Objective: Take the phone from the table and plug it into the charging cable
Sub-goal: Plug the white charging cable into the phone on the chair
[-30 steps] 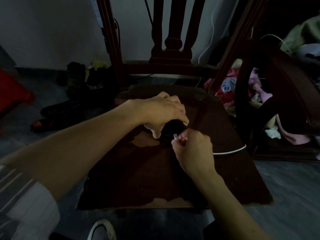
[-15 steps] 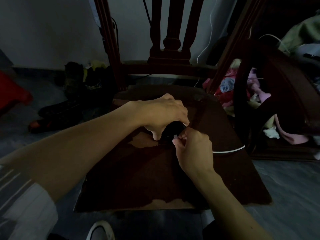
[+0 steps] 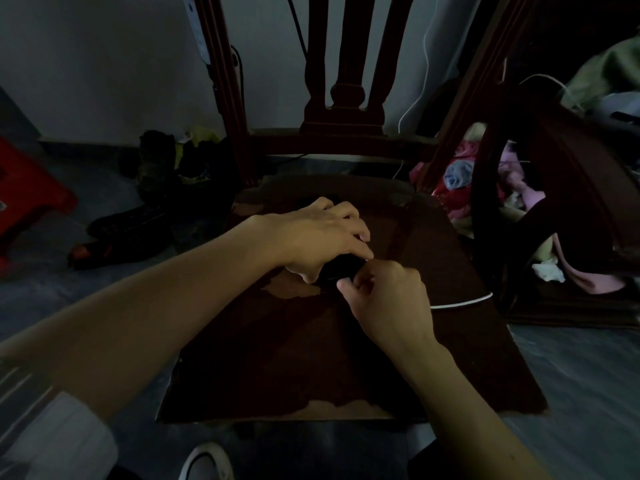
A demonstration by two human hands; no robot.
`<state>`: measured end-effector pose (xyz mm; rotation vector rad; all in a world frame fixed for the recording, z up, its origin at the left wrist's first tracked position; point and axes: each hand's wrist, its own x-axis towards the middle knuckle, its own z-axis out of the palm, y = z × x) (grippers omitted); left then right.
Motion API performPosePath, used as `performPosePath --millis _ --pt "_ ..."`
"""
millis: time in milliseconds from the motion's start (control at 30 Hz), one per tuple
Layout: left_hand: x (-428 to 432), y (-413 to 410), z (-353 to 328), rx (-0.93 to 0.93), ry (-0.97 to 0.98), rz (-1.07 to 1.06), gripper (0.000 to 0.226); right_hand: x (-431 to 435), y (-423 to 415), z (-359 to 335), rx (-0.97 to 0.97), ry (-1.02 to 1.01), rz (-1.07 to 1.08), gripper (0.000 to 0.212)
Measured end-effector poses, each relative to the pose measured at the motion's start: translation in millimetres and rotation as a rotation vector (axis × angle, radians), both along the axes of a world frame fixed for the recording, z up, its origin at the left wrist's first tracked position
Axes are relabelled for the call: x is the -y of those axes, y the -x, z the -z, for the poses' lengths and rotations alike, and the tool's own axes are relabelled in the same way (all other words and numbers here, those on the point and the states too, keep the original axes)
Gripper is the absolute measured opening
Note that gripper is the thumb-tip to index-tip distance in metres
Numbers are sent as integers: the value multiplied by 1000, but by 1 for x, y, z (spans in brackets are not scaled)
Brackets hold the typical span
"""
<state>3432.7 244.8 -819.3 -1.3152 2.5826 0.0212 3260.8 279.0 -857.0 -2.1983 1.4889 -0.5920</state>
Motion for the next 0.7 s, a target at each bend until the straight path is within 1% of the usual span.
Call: performPosePath --millis 67,133,200,233,267,333,400,467,533,633,700 --pt "-4 -3 2 -57 -2 -80 95 5 4 0 32 -19 0 19" --pt "-10 -7 2 -161 -3 -195 101 9 8 0 69 -11 0 14" --pt "-19 -13 3 -317 0 -334 102 14 11 -1 93 -8 7 8" --pt "-24 -16 4 -402 12 -405 100 16 11 -1 96 -14 13 11" --pt "-28 -18 5 -471 39 -465 95 18 11 -1 94 -21 15 18" --pt "-35 -21 9 -552 103 -565 83 23 10 -3 90 -44 0 34" --pt "-38 -19 15 -616 113 -720 75 26 7 -4 73 -58 -37 41" --pt "-41 -15 21 -712 115 -875 59 28 5 -6 74 -58 -70 37" --pt "-45 -9 26 -802 122 -959 46 29 2 -9 91 -61 -102 32" --pt "-50 1 30 -939 119 -982 34 29 1 -11 123 -78 -136 32" --pt "-51 4 28 -1012 87 -996 34 29 2 -10 134 -80 -138 33"
